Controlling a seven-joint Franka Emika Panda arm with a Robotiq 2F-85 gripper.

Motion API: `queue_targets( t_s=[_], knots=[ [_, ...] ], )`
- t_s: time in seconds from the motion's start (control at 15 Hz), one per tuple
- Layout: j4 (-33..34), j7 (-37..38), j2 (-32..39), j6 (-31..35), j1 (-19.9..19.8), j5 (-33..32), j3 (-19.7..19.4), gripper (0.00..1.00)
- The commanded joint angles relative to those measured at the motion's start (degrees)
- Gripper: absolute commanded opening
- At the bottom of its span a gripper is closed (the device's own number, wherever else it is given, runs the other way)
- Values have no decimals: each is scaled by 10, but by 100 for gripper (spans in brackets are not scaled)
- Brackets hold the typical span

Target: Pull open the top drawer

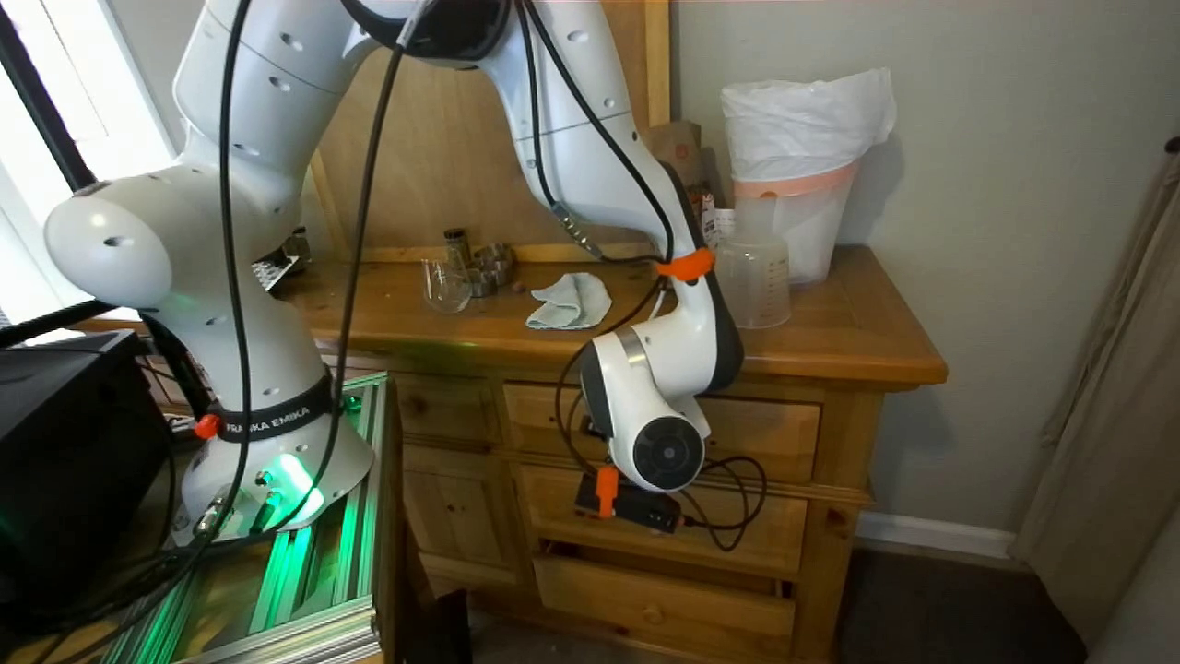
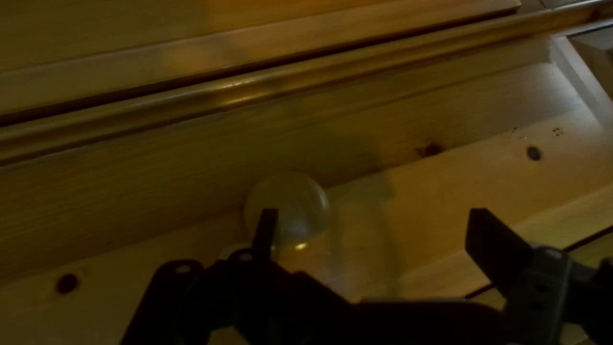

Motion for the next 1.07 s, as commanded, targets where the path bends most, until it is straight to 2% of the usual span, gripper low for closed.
queue_targets(
  t_s=[0.0, 1.0],
  knots=[
    [30, -17, 25, -22, 9, 23, -8, 100],
    [74, -51, 67, -34, 14, 89, -11, 100]
  ],
)
